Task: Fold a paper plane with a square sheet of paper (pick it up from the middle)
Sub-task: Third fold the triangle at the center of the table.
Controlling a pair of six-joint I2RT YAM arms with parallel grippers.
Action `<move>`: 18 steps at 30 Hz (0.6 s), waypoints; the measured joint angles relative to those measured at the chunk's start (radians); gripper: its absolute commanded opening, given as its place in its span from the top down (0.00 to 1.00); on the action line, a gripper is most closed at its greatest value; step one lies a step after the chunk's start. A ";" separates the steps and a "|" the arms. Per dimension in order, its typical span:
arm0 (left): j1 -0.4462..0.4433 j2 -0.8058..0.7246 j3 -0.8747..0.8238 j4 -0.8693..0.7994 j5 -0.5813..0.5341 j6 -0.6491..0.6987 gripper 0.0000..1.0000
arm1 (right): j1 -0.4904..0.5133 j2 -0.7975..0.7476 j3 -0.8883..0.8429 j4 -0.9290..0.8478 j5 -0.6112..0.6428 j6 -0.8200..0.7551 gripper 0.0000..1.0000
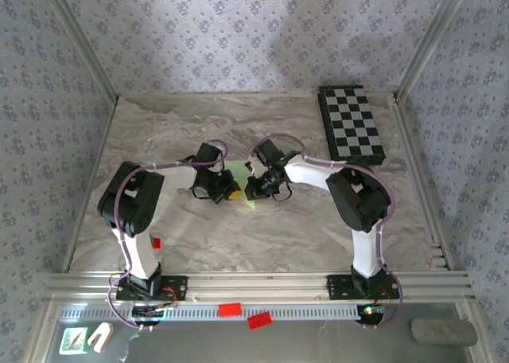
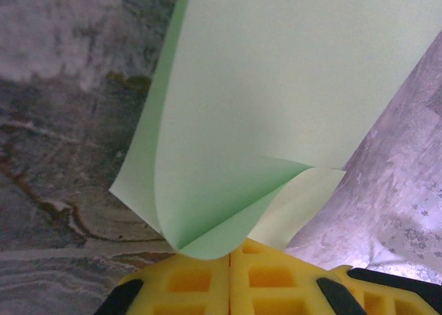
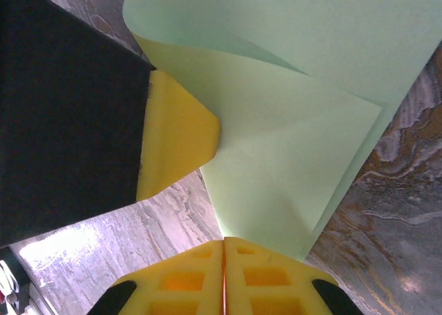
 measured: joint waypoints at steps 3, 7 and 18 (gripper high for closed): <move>0.000 0.000 0.000 0.001 0.000 0.000 0.92 | 0.003 0.009 0.000 0.000 0.000 0.000 0.92; 0.000 0.000 0.000 0.012 0.002 0.005 0.88 | 0.004 0.029 0.000 -0.004 0.005 -0.001 0.93; -0.008 -0.065 -0.007 0.056 0.008 0.102 0.86 | 0.005 0.041 0.017 -0.031 0.024 -0.001 0.94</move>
